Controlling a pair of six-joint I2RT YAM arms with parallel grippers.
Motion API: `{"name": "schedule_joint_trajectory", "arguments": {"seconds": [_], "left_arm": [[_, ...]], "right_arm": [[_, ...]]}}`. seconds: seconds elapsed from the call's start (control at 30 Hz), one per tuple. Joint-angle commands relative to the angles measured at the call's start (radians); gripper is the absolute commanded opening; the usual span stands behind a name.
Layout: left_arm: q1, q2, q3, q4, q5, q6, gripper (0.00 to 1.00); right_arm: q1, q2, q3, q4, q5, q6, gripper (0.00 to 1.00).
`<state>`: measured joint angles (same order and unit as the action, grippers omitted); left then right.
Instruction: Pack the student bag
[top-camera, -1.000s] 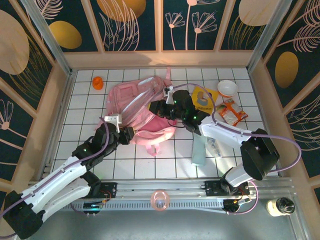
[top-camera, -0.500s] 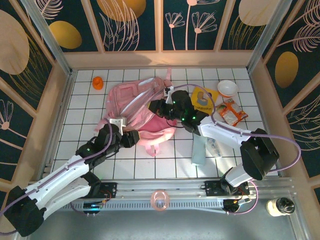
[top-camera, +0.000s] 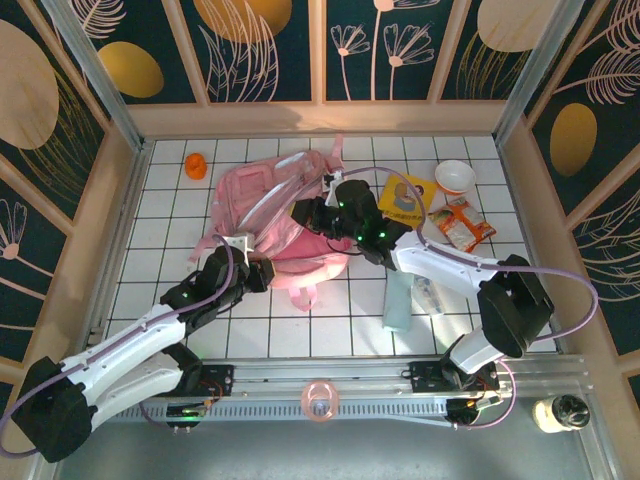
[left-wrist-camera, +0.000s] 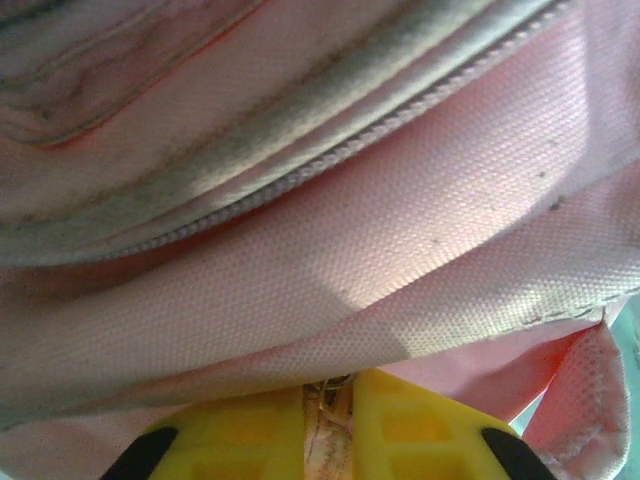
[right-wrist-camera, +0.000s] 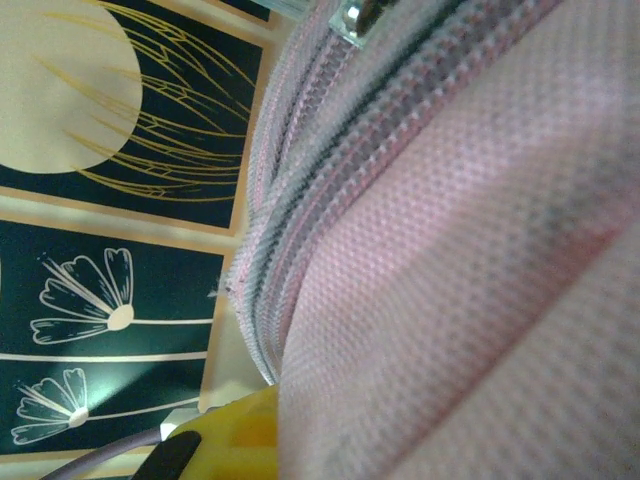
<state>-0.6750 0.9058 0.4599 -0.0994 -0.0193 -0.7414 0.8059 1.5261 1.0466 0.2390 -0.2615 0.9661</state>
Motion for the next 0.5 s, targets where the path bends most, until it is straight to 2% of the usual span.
{"name": "schedule_joint_trajectory", "arguments": {"seconds": [0.0,0.17,0.33,0.4,0.47], "left_arm": [[0.0,-0.012,0.012,0.037,0.005,-0.06,0.12],[0.0,-0.025,-0.055,0.17,0.081,-0.206,0.17],[0.0,-0.033,-0.058,0.17,0.053,-0.229,0.18],[0.002,-0.048,-0.061,0.18,0.047,-0.239,0.16],[0.002,-0.066,-0.069,0.205,0.056,-0.26,0.09]], "right_arm": [[0.009,-0.01,0.069,0.025,0.026,-0.05,0.0],[0.026,-0.014,0.065,0.013,0.003,-0.062,0.0],[0.034,-0.008,0.059,0.006,-0.002,-0.066,0.0],[0.035,-0.008,0.059,-0.006,-0.001,-0.077,0.0],[0.031,-0.004,0.064,-0.036,-0.002,-0.102,0.0]]}}
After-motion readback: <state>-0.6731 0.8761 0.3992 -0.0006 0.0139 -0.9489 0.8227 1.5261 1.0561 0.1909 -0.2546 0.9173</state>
